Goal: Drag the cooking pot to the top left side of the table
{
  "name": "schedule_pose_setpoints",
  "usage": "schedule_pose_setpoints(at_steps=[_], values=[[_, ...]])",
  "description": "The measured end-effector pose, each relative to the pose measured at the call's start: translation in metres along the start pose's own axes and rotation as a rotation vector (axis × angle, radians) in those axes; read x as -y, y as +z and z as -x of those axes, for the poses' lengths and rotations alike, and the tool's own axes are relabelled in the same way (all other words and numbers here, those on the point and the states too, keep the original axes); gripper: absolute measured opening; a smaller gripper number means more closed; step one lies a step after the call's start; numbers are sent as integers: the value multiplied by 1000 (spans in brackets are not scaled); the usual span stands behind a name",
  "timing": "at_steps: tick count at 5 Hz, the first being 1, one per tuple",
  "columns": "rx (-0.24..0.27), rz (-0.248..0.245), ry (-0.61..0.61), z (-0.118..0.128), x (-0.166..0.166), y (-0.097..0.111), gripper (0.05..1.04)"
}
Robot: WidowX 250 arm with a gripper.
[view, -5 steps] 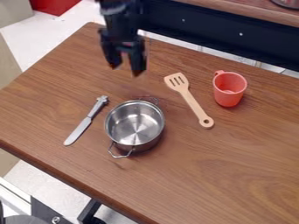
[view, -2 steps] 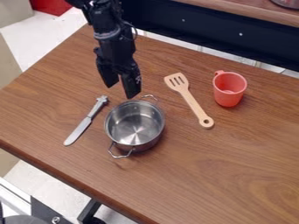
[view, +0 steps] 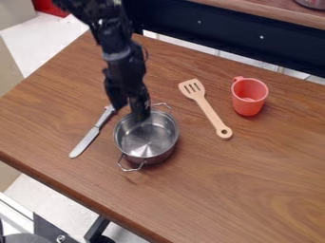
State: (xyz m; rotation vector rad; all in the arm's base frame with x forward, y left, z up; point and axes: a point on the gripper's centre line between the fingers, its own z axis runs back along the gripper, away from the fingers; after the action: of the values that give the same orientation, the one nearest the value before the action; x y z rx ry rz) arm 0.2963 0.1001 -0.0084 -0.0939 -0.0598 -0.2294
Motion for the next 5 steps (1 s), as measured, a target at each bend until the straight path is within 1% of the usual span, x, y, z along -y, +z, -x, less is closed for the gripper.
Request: schedule_pose_setpoints(at_steps=[1, 2, 3, 4, 5], values=[[24, -13, -9, 1, 4, -7, 1000], [34, -33, -12, 0, 5, -10, 1000], [23, -45, -1, 1, 4, -20, 968], [33, -88, 14, -3, 3, -24, 683], [21, -88, 8, -1, 3, -27, 387]])
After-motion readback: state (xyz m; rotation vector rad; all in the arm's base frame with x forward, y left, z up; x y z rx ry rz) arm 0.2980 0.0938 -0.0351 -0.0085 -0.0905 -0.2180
